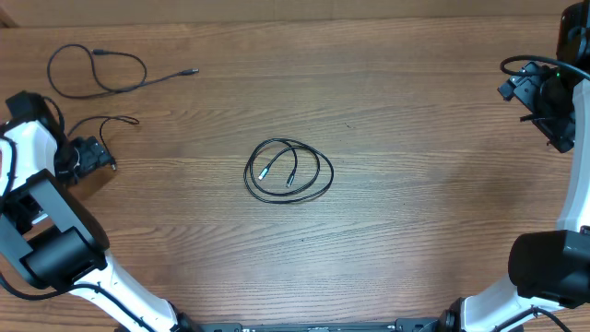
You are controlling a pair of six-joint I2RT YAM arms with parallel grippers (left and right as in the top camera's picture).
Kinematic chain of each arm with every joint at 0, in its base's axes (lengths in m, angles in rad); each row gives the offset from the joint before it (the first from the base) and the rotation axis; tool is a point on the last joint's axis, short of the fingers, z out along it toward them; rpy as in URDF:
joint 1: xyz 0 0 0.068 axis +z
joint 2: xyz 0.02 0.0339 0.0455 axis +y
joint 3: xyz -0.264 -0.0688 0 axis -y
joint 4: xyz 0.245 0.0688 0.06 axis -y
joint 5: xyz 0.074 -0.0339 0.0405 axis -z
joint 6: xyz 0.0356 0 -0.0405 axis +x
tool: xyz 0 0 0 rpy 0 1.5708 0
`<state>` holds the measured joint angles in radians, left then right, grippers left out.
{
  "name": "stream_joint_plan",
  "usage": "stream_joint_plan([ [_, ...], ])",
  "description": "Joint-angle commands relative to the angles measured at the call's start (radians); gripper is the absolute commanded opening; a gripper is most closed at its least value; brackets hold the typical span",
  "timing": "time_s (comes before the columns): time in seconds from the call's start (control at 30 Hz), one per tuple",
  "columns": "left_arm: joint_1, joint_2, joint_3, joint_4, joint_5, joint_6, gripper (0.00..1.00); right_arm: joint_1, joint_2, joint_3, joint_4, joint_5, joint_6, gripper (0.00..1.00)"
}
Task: Untangle cables
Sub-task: 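Carry the second cable to the left side and lower it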
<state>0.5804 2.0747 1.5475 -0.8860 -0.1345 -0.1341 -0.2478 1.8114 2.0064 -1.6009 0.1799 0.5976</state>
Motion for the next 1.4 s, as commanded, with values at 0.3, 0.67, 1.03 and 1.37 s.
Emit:
stream_joint_plan([
  [0.3,0.113,0.031,-0.018,0.106,0.22,0.225,0.96,-0.002,-0.002,-0.004,0.002,-0.001,-0.004,1.0],
  [0.67,0.117,0.032,-0.04,0.215,0.239,0.24,0.86,-0.002,-0.002,-0.005,0.002,-0.001,-0.004,1.0],
  [1.03,0.142,0.093,-0.04,0.234,0.275,0.243,0.85,-0.002,-0.002,-0.004,0.002,-0.001,-0.004,1.0],
  [1.37,0.16,0.124,-0.04,0.237,0.273,0.243,0.27,-0.002,-0.002,-0.005,0.002,-0.001,-0.004,1.0],
])
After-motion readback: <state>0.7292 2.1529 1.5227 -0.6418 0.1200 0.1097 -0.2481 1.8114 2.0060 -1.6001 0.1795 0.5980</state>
